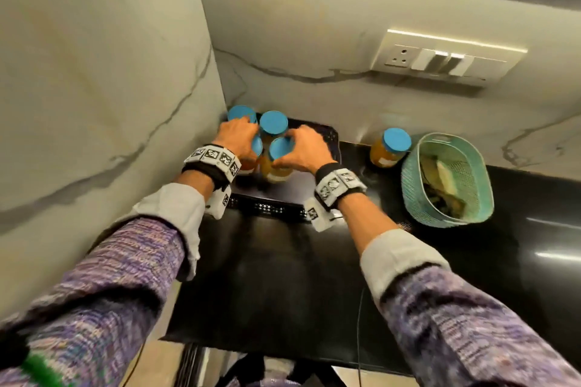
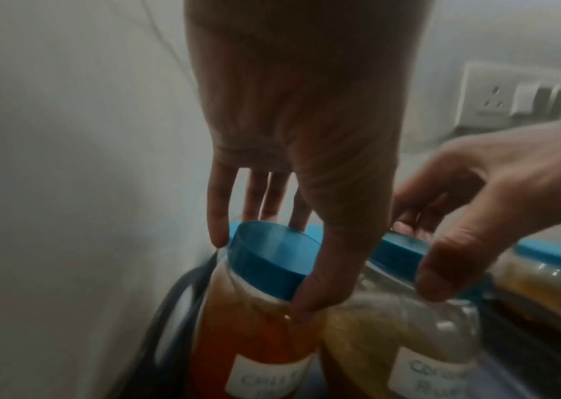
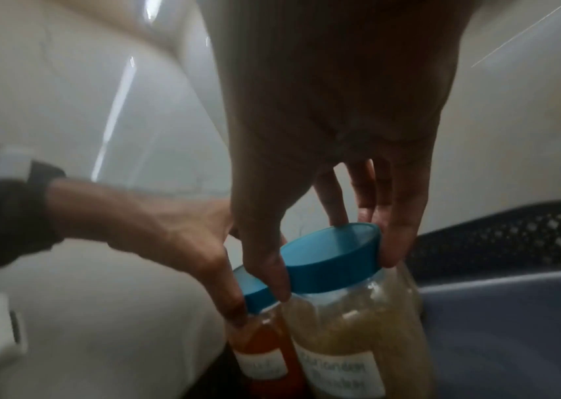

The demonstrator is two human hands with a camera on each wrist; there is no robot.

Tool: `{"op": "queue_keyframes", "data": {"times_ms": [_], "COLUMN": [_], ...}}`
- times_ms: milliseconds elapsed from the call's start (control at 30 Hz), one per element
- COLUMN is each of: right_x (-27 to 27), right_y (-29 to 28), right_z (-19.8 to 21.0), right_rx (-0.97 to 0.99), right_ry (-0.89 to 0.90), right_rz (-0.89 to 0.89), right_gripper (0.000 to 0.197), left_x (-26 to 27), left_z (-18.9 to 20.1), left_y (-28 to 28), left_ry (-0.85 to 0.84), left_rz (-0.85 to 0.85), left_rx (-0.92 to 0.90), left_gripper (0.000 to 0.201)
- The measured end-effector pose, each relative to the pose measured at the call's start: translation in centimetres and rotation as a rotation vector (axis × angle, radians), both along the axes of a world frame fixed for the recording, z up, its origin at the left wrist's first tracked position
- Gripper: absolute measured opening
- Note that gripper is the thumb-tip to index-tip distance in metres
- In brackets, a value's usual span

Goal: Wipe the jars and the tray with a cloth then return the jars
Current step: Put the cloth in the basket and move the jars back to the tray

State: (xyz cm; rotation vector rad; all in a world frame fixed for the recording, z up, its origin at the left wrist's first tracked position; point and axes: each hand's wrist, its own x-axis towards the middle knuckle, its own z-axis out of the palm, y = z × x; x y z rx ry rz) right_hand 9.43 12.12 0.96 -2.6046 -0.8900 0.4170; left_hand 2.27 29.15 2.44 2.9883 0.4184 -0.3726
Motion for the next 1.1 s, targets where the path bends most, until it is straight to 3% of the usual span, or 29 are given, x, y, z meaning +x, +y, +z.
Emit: {"op": "queue_keyframes", "data": {"times_ms": [100,333,533,600,700,800,867,967,1100], "right_x": [-0.6,-0.5,-1.3,-1.0,1.0,4.6,7.5,10.9,13.2], "right_y": [3.9,5.7,3.4,0.8,-5.7,-12.6,-16.1,-18.6,-19.4], "right_z": [-2.4,-4.9,-4.0,-3.6,-2.7,-1.6,-1.5,-2.3,-3.3], "right_rx": [-0.02,-0.032,0.092,0.175,0.283,0.256,0.147,-0.102,-0.269], "right_ry": [-0.011,-0.048,0.002,0.0,-0.053,-0.143,-0.187,-0.188,-0.161], "right_rz": [0.002,-0.065,-0.103,-0.168,-0.375,-0.615,-0.648,-0.445,-0.26], "right_gripper": [0.065,0.073,0.086,0.072,0.044,0.034,0.044,0.063,0.083], "left_x": [0.0,0.6,0.2,-0.2,-0.7,-1.5,-1.7,-1.5,-1.1], "left_z": [-1.5,-2.7,-3.0,-2.8,-2.6,-4.2,-5.1,-6.8,-9.1], "left_y": [1.4,2.7,1.8,0.6,-2.7,-7.2,-10.7,-13.9,-15.0], "left_ry": [0.007,0.042,0.073,-0.009,-0.254,-0.457,-0.33,-0.053,0.008], "left_rz": [0.022,0.048,0.062,0.061,-0.001,-0.113,-0.192,-0.24,-0.129], "left_rx": [0.045,0.067,0.111,0.091,-0.038,-0.249,-0.359,-0.303,-0.257], "left_gripper": [0.044,0.048,0.074,0.074,0.055,0.041,0.043,0.041,0.026]}}
